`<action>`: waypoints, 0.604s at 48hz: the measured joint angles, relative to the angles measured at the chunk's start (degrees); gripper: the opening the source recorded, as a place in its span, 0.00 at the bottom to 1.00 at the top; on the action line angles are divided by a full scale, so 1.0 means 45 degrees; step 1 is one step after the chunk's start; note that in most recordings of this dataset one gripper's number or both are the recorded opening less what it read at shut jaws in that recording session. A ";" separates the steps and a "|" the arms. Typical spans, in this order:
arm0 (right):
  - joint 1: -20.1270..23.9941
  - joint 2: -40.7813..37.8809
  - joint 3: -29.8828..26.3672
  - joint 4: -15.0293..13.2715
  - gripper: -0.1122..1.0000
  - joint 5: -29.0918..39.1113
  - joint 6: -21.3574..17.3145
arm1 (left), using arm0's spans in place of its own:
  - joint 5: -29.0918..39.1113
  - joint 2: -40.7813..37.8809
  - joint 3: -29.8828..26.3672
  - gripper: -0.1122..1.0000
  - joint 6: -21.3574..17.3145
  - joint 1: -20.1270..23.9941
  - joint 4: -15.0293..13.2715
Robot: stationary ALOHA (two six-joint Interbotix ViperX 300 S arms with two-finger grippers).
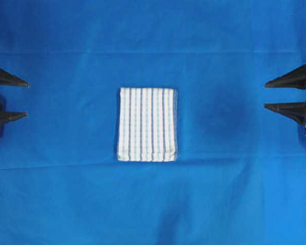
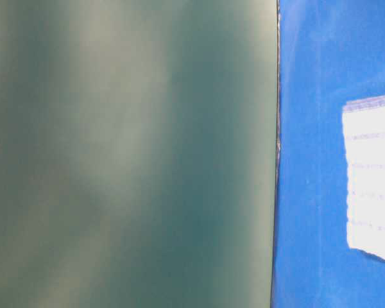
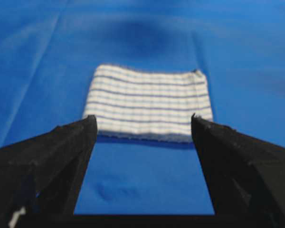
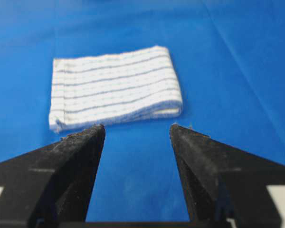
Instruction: Fold a vertical towel.
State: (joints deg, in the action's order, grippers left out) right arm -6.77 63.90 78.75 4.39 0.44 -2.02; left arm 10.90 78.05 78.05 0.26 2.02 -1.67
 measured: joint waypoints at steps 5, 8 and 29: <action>-0.0020 -0.0176 0.0039 0.0020 0.65 -0.0176 0.0020 | 0.0000 0.0000 0.0000 0.78 0.0000 0.0020 0.0000; -0.0020 -0.0176 0.0039 0.0039 0.65 -0.0195 0.0000 | -0.0020 0.0020 0.0000 0.78 0.0000 0.0020 0.0020; 0.0000 -0.0098 0.0039 0.0039 0.65 -0.0195 0.0000 | 0.0000 0.0000 0.0000 0.78 0.0000 0.0020 0.0000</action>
State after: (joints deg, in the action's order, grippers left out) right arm -6.77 63.46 78.93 4.57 -0.44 -2.02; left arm 10.90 78.05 78.05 0.26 2.11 -1.67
